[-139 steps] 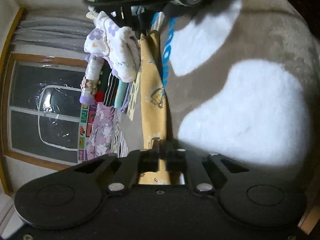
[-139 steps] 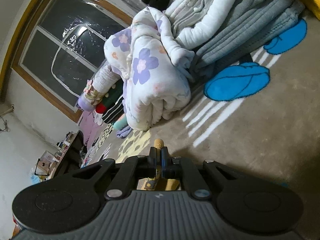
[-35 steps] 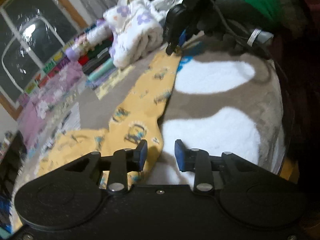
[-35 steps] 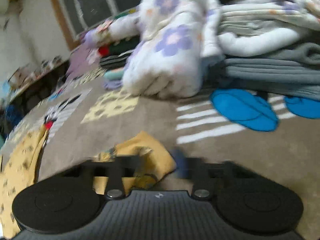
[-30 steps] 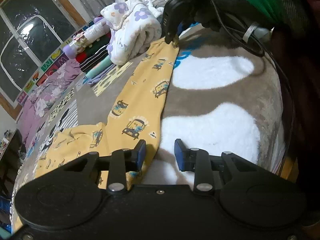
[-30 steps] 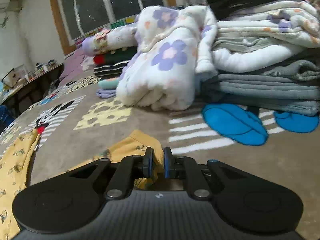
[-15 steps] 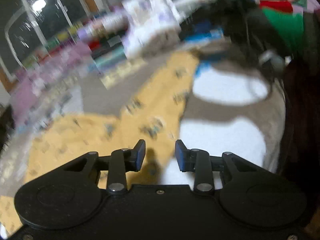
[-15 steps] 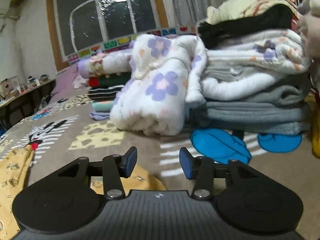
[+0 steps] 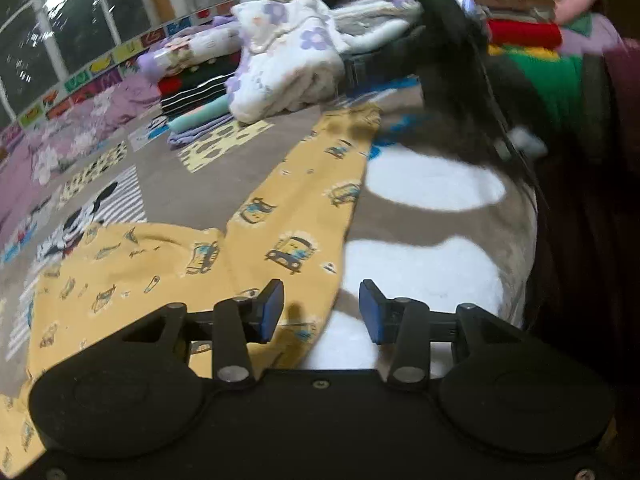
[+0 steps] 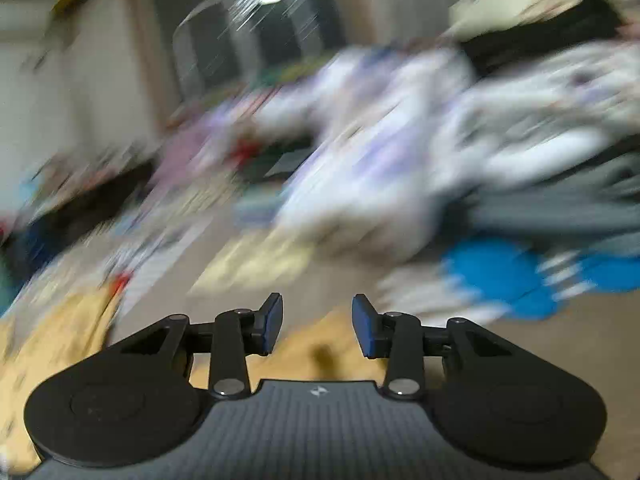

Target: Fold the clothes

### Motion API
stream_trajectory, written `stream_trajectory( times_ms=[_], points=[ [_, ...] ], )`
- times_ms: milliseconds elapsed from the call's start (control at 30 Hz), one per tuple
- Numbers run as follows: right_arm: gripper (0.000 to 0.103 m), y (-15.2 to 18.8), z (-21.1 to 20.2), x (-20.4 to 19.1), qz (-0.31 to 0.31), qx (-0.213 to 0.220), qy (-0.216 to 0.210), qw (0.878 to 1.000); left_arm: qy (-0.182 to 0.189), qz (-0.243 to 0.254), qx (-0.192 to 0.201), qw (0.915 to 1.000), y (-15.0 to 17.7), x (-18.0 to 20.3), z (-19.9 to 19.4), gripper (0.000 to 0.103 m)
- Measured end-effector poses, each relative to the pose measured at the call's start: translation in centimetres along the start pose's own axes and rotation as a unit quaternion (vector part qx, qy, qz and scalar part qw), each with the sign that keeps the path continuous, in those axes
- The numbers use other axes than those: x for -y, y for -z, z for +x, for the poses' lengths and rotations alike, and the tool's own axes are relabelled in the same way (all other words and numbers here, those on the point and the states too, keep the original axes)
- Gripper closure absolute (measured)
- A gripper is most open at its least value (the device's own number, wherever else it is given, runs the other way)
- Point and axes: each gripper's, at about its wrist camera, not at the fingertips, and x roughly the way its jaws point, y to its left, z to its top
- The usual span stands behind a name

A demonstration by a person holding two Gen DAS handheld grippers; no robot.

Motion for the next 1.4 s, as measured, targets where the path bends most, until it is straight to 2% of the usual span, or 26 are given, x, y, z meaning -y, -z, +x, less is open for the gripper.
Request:
stream_trajectory(
  times_ms=[33,67,200,333,467,633,800,1000,1100,1133,1167,1333,1400],
  points=[
    [0.066,0.6,1.4,-0.8,-0.024,-0.046,0.001,0.999,0.002,-0.007,0.001,1.0000,-0.1,-0.4,-0.2,0.062],
    [0.066,1.1,1.8,-1.6,-0.055,-0.049,0.018,0.997,0.003,-0.012,0.004,0.9999,-0.2,-0.8,-0.4,0.062],
    [0.066,0.4,0.6,-2.2,-0.045,-0.028,0.012,0.999,-0.010,-0.035,0.023,0.9991,-0.7,-3.2,-1.9,0.061],
    [0.064,0.1,-0.1,-3.6,-0.079,0.008,0.025,0.997,-0.040,-0.089,0.034,0.9947,-1.1,-7.7,-3.1,0.055],
    [0.064,-0.6,-0.3,-3.9,-0.043,0.022,0.001,0.999,-0.090,-0.149,0.026,0.9843,-0.8,-14.0,-3.2,0.055],
    [0.064,-1.5,-0.3,-5.8,-0.022,0.017,-0.041,0.999,-0.119,-0.222,0.018,0.9676,0.0,-21.8,-2.5,0.055],
    [0.064,-2.9,1.0,-10.4,-0.051,-0.007,-0.092,0.994,-0.122,-0.279,0.017,0.9525,0.2,-29.3,-0.3,0.055],
    [0.064,-6.3,5.6,-16.5,-0.074,-0.050,-0.139,0.986,-0.111,-0.334,-0.008,0.9361,1.8,-36.4,4.5,0.056],
    [0.065,-7.7,8.9,-18.4,-0.081,-0.074,-0.148,0.983,-0.072,-0.389,-0.009,0.9186,4.2,-38.5,6.3,0.060],
    [0.065,-7.9,9.9,-18.7,-0.077,-0.081,-0.148,0.983,-0.060,-0.406,-0.009,0.9119,4.9,-39.1,6.9,0.067],
    [0.065,-8.1,10.9,-18.9,-0.071,-0.090,-0.151,0.982,-0.047,-0.423,-0.008,0.9050,5.5,-39.7,7.3,0.068],
    [0.065,-8.1,15.8,-19.9,-0.055,-0.125,-0.158,0.978,0.026,-0.503,0.021,0.8637,7.7,-41.8,7.6,0.068],
    [0.065,-7.7,17.1,-20.4,-0.050,-0.138,-0.165,0.975,0.047,-0.534,0.029,0.8437,8.6,-42.6,7.6,0.068]
  ],
)
